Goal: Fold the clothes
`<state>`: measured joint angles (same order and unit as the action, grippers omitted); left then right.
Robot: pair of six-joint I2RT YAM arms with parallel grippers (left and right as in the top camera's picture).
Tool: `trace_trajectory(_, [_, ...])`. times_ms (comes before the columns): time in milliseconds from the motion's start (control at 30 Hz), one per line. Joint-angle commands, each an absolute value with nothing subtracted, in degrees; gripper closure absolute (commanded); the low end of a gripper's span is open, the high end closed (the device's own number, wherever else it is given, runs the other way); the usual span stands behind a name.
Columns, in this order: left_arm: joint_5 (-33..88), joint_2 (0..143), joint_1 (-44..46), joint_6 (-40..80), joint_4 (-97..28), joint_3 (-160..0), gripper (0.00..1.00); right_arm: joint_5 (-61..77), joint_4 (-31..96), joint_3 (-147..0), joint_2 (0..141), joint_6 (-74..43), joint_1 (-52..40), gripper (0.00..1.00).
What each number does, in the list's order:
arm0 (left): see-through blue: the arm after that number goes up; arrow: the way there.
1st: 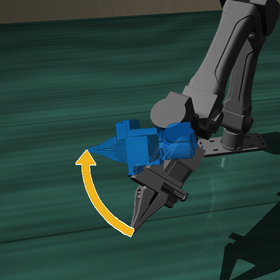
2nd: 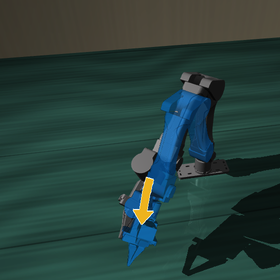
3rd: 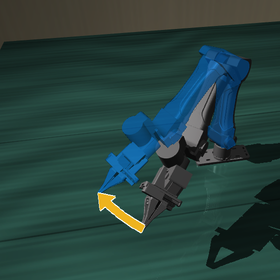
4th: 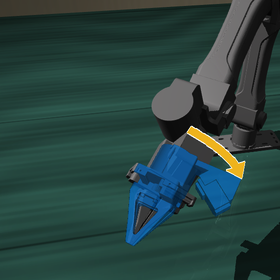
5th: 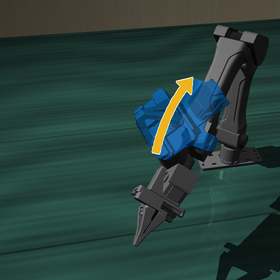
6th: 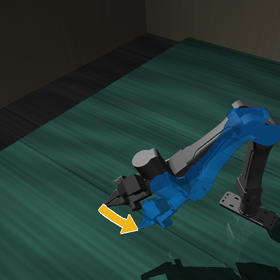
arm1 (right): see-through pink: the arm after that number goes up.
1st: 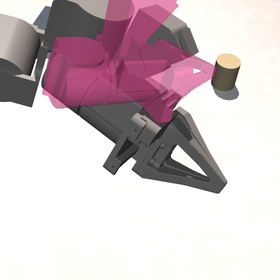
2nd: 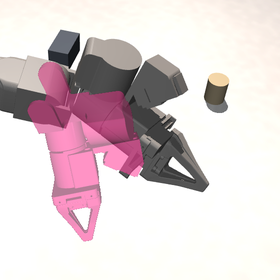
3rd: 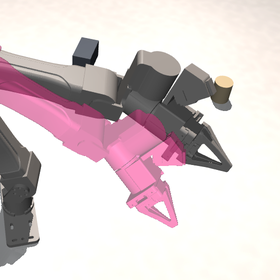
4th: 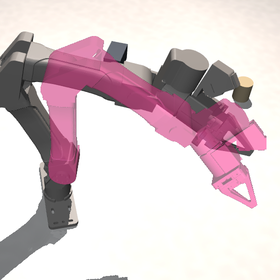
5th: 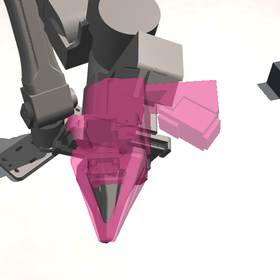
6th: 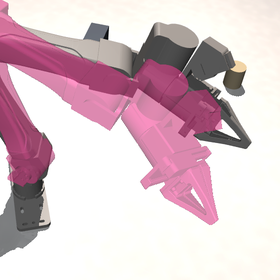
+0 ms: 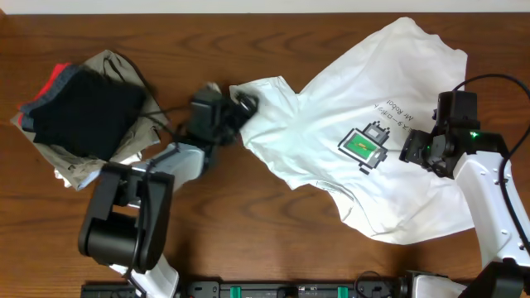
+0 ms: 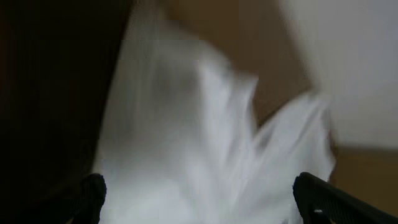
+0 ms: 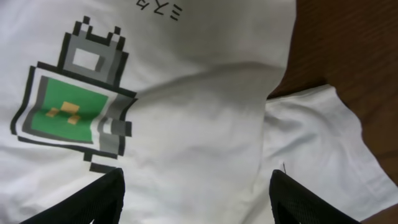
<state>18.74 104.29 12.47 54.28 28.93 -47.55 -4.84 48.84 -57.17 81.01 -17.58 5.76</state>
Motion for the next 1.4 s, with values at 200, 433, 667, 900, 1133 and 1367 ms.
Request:
trace_trajectory(200, [32.80,104.38,9.82,42.22,26.61,-56.21,0.02,-3.84,48.84,-57.47,80.73,-18.06,6.00,0.27])
trace_trajectory(433, [42.44,101.97,16.16,47.75,5.17,-57.63,0.02,-3.84,48.21,-57.47,80.73,-17.85,6.00,0.26])
trace_trajectory(667, [29.08,101.91,23.77,62.24,-17.93,-56.64,0.02,-3.81,48.69,-57.47,80.73,-17.52,6.00,0.26])
trace_trajectory(900, [20.29,102.15,26.04,63.96,-15.59,-56.47,0.01,-3.81,48.86,-57.47,80.73,-17.52,6.00,0.26])
trace_trajectory(1133, [19.81,104.12,26.06,66.83,-13.34,-56.47,0.59,-3.81,48.86,-57.47,80.73,-17.52,6.00,0.26])
trace_trajectory(1367, [19.77,104.49,26.06,66.35,-12.91,-56.47,0.91,-3.81,48.84,-57.47,80.73,-17.52,6.00,0.26])
